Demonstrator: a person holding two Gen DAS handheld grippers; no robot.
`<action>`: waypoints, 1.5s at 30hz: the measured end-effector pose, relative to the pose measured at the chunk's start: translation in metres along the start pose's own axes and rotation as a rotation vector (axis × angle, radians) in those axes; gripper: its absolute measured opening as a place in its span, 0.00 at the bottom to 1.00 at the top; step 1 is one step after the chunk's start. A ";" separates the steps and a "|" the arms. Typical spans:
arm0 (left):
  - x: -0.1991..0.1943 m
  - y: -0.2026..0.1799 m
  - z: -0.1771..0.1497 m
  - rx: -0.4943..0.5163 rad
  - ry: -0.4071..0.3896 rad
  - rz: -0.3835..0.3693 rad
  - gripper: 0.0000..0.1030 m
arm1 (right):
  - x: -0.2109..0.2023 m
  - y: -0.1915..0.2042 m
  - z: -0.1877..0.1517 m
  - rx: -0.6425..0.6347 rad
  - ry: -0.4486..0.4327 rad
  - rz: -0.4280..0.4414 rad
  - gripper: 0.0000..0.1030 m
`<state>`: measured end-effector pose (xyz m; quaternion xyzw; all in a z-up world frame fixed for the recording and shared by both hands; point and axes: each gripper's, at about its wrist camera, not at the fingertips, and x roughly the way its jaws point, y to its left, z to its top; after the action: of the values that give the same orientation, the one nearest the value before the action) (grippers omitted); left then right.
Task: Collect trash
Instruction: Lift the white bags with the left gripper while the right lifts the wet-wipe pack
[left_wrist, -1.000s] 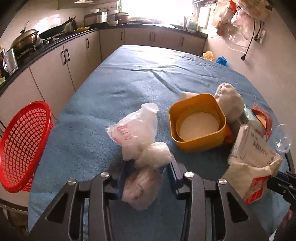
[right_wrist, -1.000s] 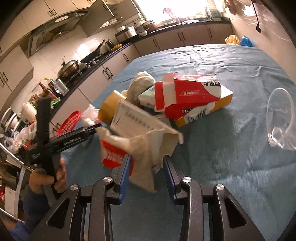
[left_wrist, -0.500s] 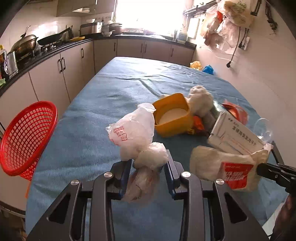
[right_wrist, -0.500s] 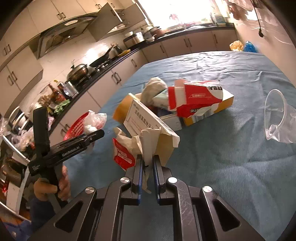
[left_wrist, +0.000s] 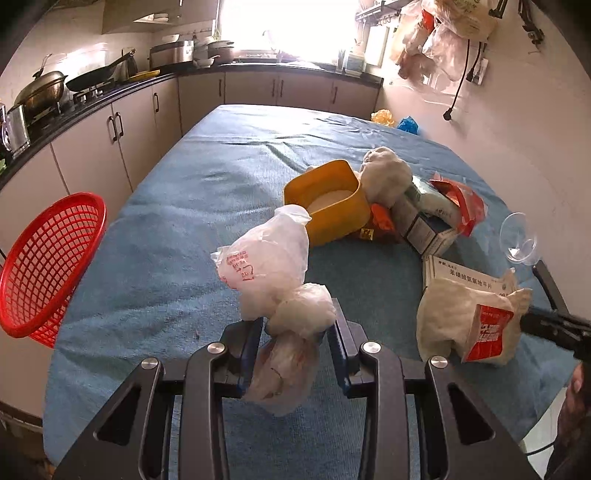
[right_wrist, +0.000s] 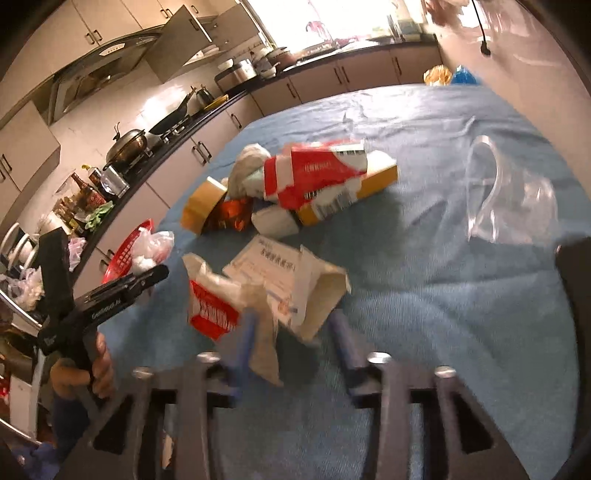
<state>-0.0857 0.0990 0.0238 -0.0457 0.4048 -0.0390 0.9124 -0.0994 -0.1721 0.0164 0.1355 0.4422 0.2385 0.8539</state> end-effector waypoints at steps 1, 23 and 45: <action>0.000 0.000 0.000 0.000 0.001 0.000 0.32 | 0.002 0.000 -0.004 0.011 0.016 0.019 0.48; 0.005 0.011 -0.005 -0.005 0.018 0.020 0.32 | -0.024 0.086 -0.014 -0.384 0.070 0.140 0.48; -0.002 0.016 -0.005 -0.011 0.000 0.002 0.32 | 0.051 0.117 -0.003 -0.539 0.130 -0.078 0.40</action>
<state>-0.0900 0.1151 0.0197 -0.0504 0.4049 -0.0356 0.9123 -0.1104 -0.0456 0.0307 -0.1291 0.4217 0.3224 0.8376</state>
